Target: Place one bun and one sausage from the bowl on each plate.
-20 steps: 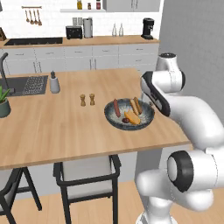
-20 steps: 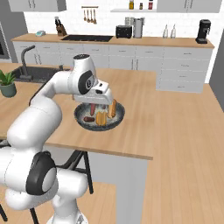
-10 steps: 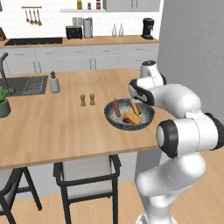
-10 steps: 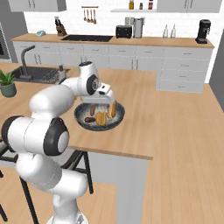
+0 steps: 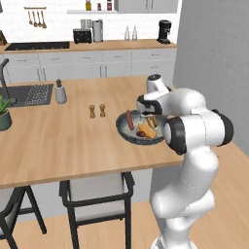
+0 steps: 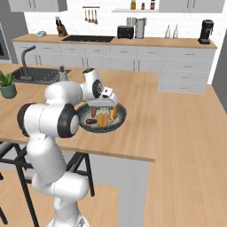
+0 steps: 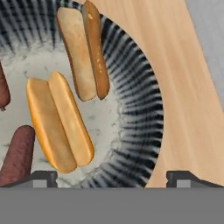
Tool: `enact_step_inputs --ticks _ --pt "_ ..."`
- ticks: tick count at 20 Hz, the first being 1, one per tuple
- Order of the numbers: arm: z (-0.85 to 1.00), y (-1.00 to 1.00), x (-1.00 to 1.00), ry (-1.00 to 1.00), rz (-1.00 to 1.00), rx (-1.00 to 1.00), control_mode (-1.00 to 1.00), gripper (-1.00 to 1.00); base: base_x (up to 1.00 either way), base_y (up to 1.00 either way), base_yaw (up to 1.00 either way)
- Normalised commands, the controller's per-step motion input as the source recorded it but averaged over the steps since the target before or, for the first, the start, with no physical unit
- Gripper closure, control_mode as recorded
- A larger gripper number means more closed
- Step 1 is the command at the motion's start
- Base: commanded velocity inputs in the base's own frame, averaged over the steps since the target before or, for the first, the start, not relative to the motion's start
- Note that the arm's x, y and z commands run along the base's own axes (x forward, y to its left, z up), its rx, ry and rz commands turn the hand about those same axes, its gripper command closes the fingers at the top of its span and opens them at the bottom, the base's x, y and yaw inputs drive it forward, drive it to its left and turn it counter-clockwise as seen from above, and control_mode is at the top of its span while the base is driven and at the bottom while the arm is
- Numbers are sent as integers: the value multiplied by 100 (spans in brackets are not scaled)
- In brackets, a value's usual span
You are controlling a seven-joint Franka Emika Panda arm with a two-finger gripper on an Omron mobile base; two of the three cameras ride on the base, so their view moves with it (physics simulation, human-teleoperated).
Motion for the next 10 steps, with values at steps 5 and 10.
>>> enact_step_inputs --ticks 5,10 --pt "-46 0 40 0 0 -7 -100 -100 0 0 0" --pt "-34 0 50 0 -1 -4 -100 -100 0 0 0"
